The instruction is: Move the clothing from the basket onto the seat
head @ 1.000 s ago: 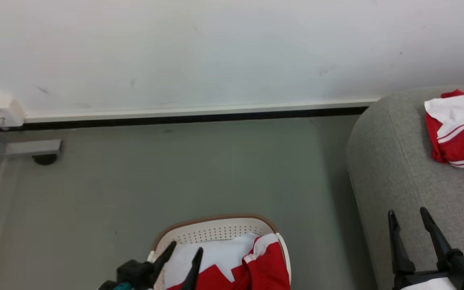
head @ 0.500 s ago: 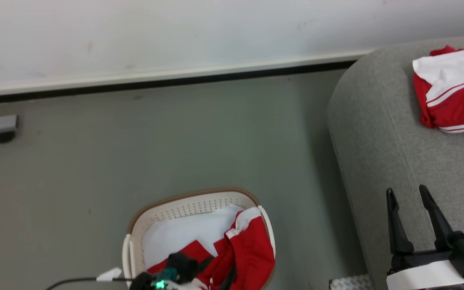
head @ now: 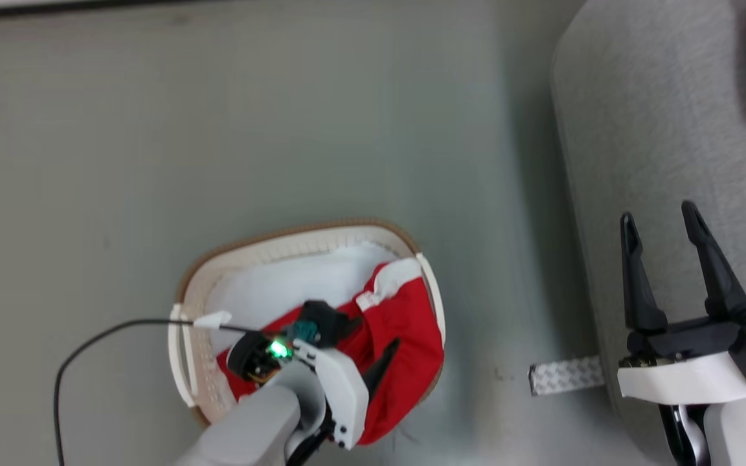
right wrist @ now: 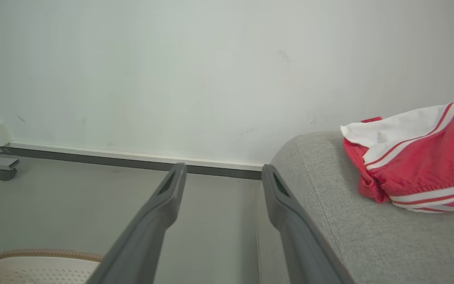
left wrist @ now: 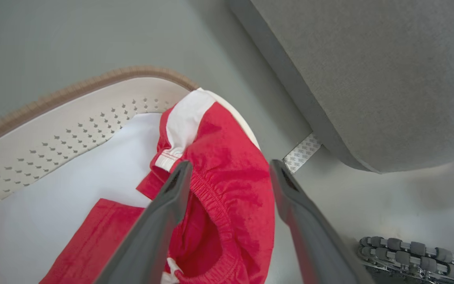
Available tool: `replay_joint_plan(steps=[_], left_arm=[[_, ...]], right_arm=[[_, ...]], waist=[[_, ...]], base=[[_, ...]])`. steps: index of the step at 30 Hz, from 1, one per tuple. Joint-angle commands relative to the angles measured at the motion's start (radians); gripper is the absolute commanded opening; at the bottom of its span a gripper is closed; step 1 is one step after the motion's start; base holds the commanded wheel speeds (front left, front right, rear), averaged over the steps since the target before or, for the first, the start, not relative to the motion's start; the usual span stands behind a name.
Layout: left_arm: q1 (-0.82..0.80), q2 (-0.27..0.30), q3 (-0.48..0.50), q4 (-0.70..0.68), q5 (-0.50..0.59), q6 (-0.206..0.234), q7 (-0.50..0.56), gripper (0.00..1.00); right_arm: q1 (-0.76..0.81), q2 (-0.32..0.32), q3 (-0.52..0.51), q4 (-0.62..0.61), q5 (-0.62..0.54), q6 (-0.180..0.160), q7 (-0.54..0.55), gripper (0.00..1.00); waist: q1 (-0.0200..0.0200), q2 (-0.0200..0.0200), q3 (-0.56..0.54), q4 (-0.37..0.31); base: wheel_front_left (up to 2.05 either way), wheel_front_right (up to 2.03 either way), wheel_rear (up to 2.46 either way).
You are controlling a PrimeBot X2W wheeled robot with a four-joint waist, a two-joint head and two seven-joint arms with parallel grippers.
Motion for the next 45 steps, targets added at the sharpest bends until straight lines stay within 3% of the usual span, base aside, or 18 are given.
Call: replay_joint_plan(steps=[1,7,15,32,45], left_arm=[[-0.026,-0.001,-0.008,0.011,-0.022,0.001,0.007,1.00],[-0.102,-0.024,-0.028,0.043,-0.162,0.001,0.070,1.00],[-0.182,-0.002,-0.084,0.060,-0.266,0.001,0.111,1.00],[-0.223,0.045,-0.233,-0.014,-0.458,0.001,0.180,1.00],[-0.234,0.047,-0.296,-0.016,-0.467,0.001,0.217,1.00]], right_arm=[[-0.022,-0.001,0.003,-0.012,-0.008,-0.002,0.001,1.00],[-0.052,0.000,0.019,-0.054,-0.027,-0.002,0.001,1.00],[-0.056,0.000,0.022,-0.096,-0.045,-0.002,0.001,1.00],[-0.058,-0.001,0.034,-0.135,-0.091,-0.002,0.001,1.00],[-0.028,0.000,0.026,-0.177,-0.101,-0.002,0.001,1.00]], waist=[[-0.0003,0.0000,0.074,0.004],[-0.0003,0.0000,0.168,0.001],[-0.0003,0.0000,0.256,-0.010],[-0.0003,0.0000,0.336,-0.011],[-0.0003,0.0000,0.374,-0.019]], base=[[0.00,0.00,0.00],[0.00,0.00,0.00],[0.00,0.00,0.00],[0.00,0.00,0.00],[0.00,0.00,0.00]])
